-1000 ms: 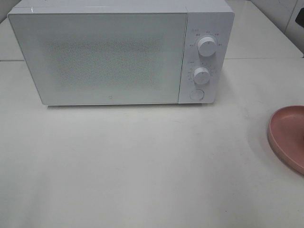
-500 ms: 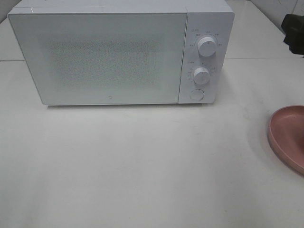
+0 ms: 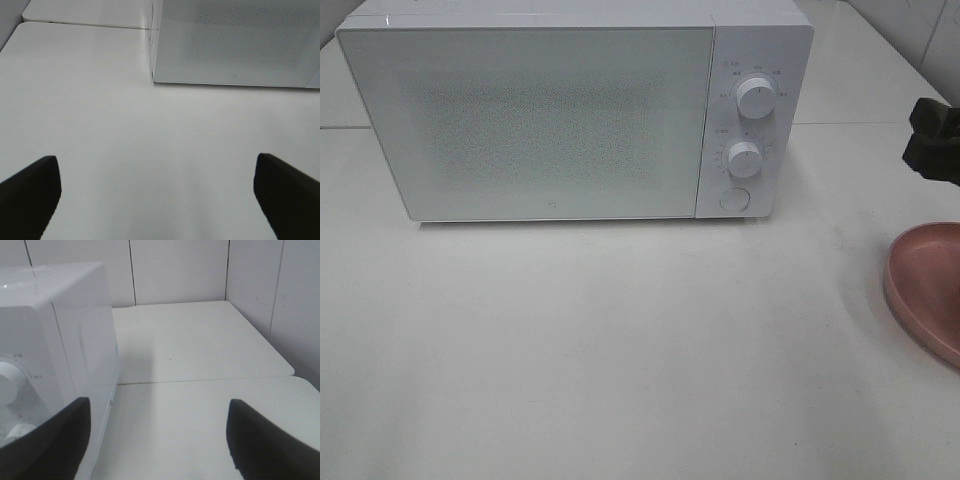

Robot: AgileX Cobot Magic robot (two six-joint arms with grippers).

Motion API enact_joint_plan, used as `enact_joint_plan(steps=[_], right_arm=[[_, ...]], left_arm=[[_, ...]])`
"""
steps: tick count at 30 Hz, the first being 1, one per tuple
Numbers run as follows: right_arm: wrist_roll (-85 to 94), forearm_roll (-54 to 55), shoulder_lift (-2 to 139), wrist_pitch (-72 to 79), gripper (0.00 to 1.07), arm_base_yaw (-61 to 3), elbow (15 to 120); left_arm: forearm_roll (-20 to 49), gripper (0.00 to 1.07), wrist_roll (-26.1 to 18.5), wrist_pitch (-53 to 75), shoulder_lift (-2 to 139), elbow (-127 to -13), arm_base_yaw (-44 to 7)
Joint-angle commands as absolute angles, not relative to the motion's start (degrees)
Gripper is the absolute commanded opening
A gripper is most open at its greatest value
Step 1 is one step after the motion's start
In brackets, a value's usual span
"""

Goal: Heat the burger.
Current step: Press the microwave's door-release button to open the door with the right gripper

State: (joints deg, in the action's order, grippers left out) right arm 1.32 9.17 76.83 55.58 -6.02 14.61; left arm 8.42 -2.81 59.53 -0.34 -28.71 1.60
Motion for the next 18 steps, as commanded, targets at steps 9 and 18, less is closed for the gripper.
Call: enact_joint_plan(steps=[9, 18], right_arm=[[9.74, 25.04, 82.51, 64.00, 0.74, -21.37, 13.35], [11.57, 37.70, 88.24, 69.96, 0.74, -34.66, 13.35]], left_arm=[[8.48, 1.02, -2.86, 59.36, -1.43, -28.53, 1.43], [8.48, 1.02, -2.86, 59.36, -1.43, -28.53, 1.43]])
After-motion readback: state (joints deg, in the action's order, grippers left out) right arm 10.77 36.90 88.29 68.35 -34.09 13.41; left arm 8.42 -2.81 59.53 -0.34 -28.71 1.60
